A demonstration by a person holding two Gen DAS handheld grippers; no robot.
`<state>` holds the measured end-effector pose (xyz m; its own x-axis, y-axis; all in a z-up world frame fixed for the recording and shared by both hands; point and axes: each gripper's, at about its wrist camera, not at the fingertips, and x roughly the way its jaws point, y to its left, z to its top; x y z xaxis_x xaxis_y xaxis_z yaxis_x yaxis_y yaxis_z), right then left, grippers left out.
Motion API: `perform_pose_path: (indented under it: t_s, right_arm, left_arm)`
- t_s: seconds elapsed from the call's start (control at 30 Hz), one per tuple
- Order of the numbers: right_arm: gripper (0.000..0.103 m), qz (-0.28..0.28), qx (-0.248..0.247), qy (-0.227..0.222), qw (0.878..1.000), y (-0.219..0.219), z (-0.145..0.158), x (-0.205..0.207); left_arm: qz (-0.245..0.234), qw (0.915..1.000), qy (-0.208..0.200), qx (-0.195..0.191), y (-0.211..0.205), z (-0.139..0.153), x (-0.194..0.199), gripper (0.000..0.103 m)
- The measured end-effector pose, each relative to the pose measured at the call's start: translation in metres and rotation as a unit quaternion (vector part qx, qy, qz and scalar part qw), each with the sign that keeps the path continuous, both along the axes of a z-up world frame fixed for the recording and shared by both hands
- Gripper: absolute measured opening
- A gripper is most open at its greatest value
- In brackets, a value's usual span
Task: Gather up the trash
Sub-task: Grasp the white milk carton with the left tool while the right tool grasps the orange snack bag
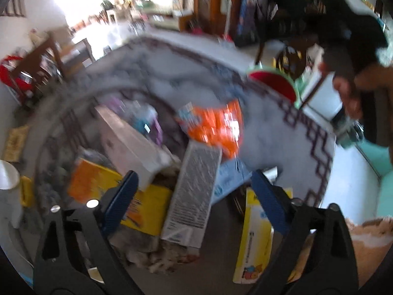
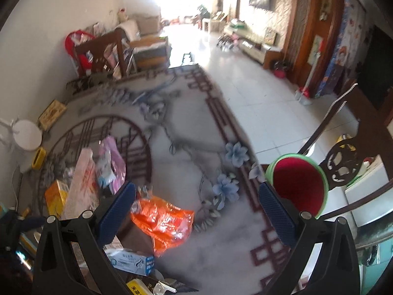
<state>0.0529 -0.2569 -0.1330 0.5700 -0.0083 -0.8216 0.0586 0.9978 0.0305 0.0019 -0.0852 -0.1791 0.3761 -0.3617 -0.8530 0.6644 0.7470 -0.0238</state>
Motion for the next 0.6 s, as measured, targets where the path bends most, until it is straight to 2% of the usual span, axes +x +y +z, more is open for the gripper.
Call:
perform_pose_path:
  t_s: [0.03,0.1,0.17,0.2,0.23,0.3,0.4,0.6]
  right_arm:
    - [0.096,0.009,0.0,0.008,1.0,0.003,-0.005,0.002]
    - [0.096,0.038,-0.007,0.036,0.999,0.011,-0.023,0.012]
    - [0.096,0.059,-0.009,0.06,0.996,0.016,-0.041,0.02]
    - [0.096,0.065,-0.009,0.07,0.995,0.018,-0.047,0.022]
    - [0.096,0.076,-0.007,0.083,0.994,0.021,-0.056,0.027]
    - [0.096,0.093,-0.005,0.099,0.991,0.025,-0.065,0.033]
    - [0.096,0.12,-0.009,0.117,0.986,0.035,-0.078,0.041]
    - [0.096,0.165,-0.02,0.172,0.971,0.058,-0.114,0.053]
  left_arm:
    - [-0.005,0.9999,0.013,0.004,-0.002,-0.008,0.002,0.086]
    - [-0.01,0.999,0.043,0.005,-0.002,-0.022,0.002,0.075]
    - [-0.007,0.9992,0.037,0.008,-0.001,-0.023,0.006,0.063]
    - [-0.006,0.9993,0.036,0.01,-0.002,-0.023,0.009,0.056]
    - [-0.007,0.9991,0.042,0.002,0.001,-0.022,0.011,0.037]
    - [0.007,0.9972,0.067,-0.032,0.009,-0.019,0.021,0.036]
    - [0.018,0.9979,0.051,-0.037,0.016,-0.007,0.023,0.036]
    - [0.049,0.9958,0.022,-0.075,0.034,0.024,0.023,0.036]
